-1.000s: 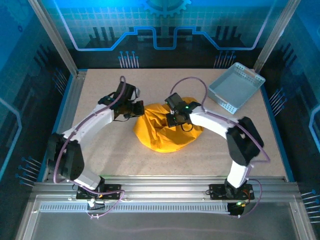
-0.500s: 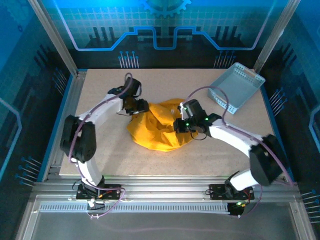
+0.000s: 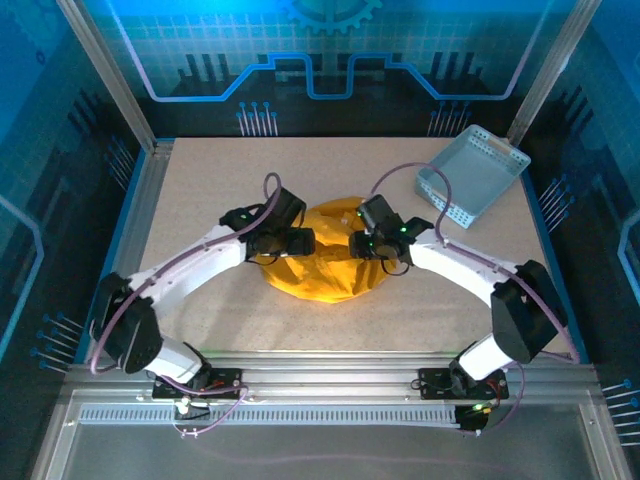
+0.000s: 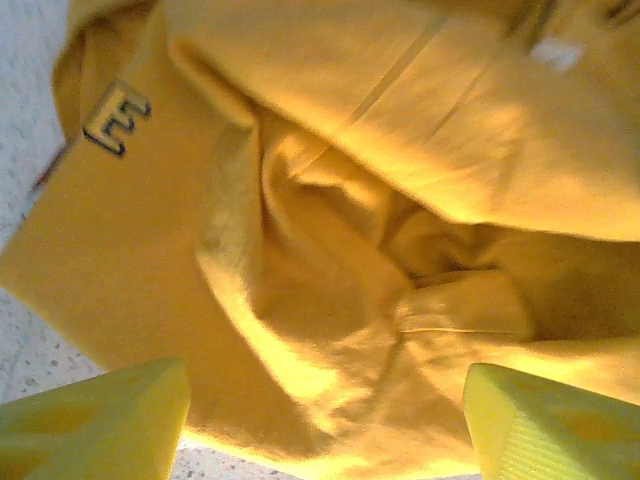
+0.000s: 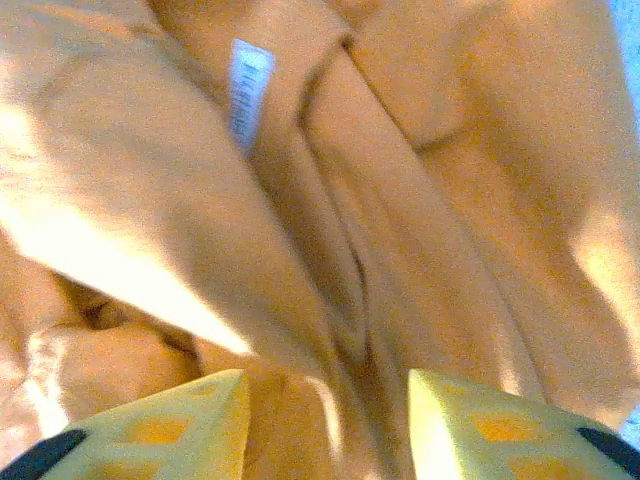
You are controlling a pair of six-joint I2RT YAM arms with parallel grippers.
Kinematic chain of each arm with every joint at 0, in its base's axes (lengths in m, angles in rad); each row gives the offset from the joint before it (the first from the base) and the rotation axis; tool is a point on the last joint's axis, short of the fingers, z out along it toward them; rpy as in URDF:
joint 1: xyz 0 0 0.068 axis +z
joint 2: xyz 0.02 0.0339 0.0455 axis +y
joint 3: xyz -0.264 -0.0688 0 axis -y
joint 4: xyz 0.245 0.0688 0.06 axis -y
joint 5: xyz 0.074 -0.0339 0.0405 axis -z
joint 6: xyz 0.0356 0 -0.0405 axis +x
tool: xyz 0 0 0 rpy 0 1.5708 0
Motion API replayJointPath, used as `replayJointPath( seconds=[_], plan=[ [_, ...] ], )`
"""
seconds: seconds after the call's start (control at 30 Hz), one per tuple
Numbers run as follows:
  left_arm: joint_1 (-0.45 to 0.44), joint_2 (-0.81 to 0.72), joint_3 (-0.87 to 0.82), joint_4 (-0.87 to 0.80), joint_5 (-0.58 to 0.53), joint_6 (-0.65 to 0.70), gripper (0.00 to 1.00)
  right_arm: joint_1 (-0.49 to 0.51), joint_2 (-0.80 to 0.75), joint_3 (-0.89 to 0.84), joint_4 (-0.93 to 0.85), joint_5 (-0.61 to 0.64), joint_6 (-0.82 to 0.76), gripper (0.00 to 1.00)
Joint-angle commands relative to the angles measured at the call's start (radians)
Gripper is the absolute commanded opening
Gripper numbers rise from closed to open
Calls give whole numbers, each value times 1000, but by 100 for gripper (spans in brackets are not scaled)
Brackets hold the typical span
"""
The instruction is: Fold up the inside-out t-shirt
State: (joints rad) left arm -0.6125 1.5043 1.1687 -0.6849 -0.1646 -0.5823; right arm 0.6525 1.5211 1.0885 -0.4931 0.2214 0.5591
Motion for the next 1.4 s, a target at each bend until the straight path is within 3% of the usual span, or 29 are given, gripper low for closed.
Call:
replayJointPath(
  seconds=[0.0, 0.2, 0.5, 0.6, 0.73, 0.77, 0.97, 1.13, 1.37],
  plan=[
    [0, 48, -62, 65, 48, -95, 68, 72, -36, 110, -85, 77, -80, 50],
    [0, 67, -137, 186, 113, -143, 63, 119, 125, 217, -61, -20, -33, 53],
    [2, 32, -262, 282, 146, -214, 62, 111, 405, 433, -143, 97, 17, 53],
    [2, 33, -290, 300, 157, -219, 61, 102, 446, 482, -172, 139, 18, 40],
    [3, 21, -321, 309, 152, -206, 59, 77, 402, 488, -171, 112, 1, 2],
    [3, 10, -325, 311, 149, -197, 59, 72, 373, 481, -168, 84, -7, 0],
    [2, -114, -324, 328, 115, -183, 66, 79, 157, 415, -148, -76, 17, 0],
    [2, -114, -272, 363, 140, -209, 79, 103, 73, 366, -140, -96, 49, 0],
    [2, -8, -216, 379, 155, -225, 76, 123, 17, 338, -118, -118, 80, 0]
  ],
)
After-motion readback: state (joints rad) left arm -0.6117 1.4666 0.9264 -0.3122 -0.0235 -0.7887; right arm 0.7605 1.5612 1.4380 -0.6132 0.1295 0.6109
